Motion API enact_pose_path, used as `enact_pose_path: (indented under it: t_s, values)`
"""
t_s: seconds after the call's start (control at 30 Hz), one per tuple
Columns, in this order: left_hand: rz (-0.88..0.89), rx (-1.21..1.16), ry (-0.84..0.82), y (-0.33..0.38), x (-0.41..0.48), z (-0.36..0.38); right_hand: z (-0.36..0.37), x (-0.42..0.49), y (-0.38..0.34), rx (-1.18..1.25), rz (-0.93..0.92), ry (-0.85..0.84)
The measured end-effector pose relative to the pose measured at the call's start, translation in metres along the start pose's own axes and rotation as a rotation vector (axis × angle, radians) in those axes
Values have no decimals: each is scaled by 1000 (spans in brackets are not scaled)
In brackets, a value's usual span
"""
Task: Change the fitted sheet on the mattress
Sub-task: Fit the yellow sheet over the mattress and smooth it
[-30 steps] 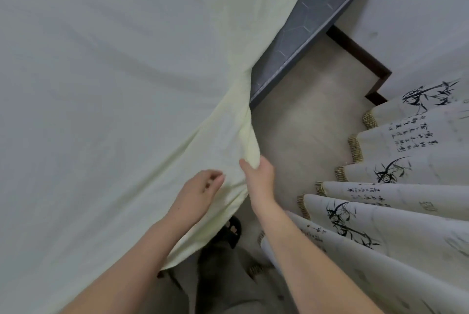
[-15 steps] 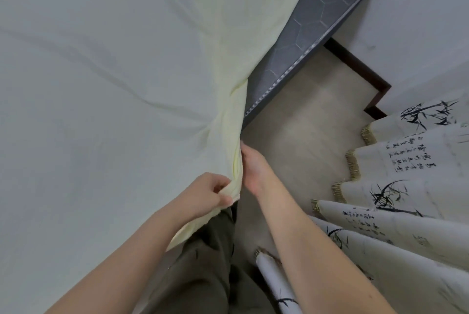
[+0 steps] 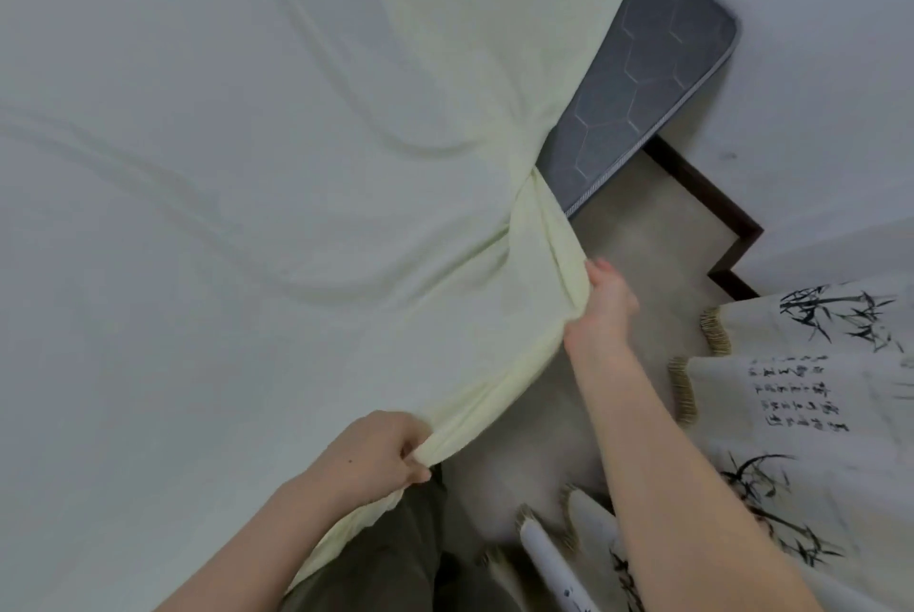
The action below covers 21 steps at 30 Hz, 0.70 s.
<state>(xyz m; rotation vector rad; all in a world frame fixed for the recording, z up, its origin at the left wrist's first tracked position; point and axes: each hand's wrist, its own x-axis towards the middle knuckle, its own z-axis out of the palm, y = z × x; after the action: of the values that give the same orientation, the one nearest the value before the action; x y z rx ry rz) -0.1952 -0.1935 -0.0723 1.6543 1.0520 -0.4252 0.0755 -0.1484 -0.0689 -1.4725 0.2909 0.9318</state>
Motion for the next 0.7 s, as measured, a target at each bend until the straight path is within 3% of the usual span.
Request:
enact_pose_path:
  t_s: [0.07, 0.13, 0.23, 0.3, 0.37, 0.4, 0.47, 0.5, 0.6, 0.7]
  values:
    - [22, -123, 99, 21, 16, -12, -17, -12, 4, -431, -376, 82]
    - [53, -385, 172, 53, 30, -25, -26, -32, 15, -665, -508, -93]
    - [62, -739, 145, 103, 54, -46, -25, -50, 26, -764, -300, -368]
    - [42, -794, 188, 123, 70, -58, -23, -47, 26, -787, -226, -522]
    - [65, -686, 307, 130, 85, -67, -13, -33, 17, -710, -163, -484]
    - [83, -654, 326, 130, 90, -71, -6, -22, 12, -658, -136, -387]
    - [123, -646, 259, 129, 96, -74, 10, 4, 2, -655, -139, -168]
    - [144, -646, 202, 129, 97, -74, 20, 18, -3, -659, -95, -139]
    - [193, -581, 63, 132, 96, -66, 57, 53, -18, -473, 321, -193]
    - [128, -545, -27, 133, 95, -56, 88, 79, -32, -362, 530, -350]
